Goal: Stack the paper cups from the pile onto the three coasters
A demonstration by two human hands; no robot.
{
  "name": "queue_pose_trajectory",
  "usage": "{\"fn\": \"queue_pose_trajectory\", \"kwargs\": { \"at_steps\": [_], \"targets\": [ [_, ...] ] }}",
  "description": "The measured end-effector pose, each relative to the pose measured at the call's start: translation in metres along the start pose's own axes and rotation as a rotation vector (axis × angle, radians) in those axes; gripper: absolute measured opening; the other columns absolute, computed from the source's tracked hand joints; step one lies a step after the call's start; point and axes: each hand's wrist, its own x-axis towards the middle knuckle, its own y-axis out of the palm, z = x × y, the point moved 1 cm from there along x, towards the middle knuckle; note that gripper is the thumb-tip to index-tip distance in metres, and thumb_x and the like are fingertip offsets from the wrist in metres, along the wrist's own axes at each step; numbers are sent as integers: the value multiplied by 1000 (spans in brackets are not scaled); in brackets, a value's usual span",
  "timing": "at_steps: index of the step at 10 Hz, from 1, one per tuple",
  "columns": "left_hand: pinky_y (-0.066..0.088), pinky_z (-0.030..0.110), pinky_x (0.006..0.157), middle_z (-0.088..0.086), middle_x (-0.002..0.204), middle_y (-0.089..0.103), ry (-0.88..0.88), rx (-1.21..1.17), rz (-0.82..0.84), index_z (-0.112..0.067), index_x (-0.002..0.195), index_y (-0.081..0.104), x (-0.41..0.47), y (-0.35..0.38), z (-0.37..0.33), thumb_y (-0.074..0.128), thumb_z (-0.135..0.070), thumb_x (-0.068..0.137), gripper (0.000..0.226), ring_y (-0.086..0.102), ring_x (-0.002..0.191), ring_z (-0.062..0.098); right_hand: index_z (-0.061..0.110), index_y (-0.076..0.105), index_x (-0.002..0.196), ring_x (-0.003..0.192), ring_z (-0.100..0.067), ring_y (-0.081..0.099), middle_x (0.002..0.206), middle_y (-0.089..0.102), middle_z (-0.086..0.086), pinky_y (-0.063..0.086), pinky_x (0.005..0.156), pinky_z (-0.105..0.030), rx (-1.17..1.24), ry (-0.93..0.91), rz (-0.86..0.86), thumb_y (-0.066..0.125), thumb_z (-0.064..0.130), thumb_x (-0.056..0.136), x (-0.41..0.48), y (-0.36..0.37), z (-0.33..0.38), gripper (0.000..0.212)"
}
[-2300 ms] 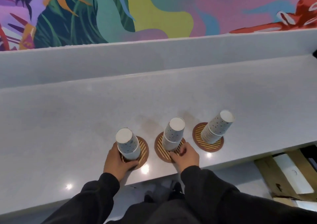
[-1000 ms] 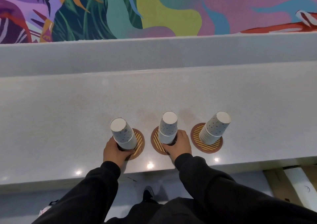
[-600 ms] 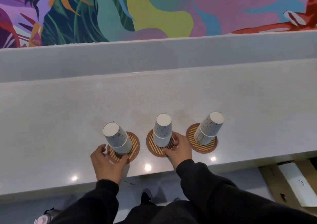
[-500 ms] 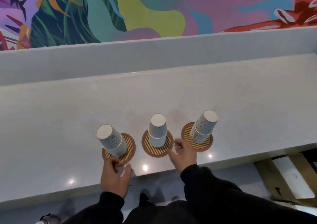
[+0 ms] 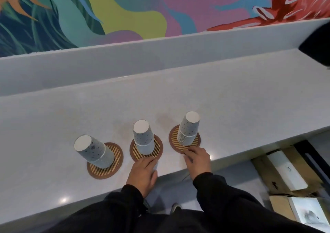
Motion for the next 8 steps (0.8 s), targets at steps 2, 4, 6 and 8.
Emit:
{"fn": "queue_pose_trajectory", "kwargs": {
  "at_steps": [2,4,6,8],
  "targets": [
    [38,34,114,-5,141,59,-23,32,13,-26,142,56,-2,-2,-6,61,-35,95,48,53,131,19,17,85,102,103,-24,67,111,77,0,55,95,-35,12,-12,-42,85,21,85,2,4,-2,17],
    [37,33,111,-5,137,62,-32,35,-7,-26,138,59,-6,-6,-9,67,-36,92,48,57,127,19,18,84,103,103,-24,69,111,77,0,57,94,-39,40,-10,-38,85,24,85,5,5,-6,19],
    [36,33,112,-4,139,61,-38,46,-4,-26,140,58,-6,-7,-10,66,-37,93,49,57,129,20,19,82,111,110,-21,67,117,75,0,51,101,-34,30,-7,-18,83,28,87,5,3,-8,25],
    [52,37,106,-5,132,64,60,-109,-168,-28,132,62,-12,-36,-28,61,-37,95,39,61,122,15,28,79,107,105,-12,70,111,77,8,59,95,-46,68,-175,-70,82,38,86,-8,-13,3,24]
  ]
}}
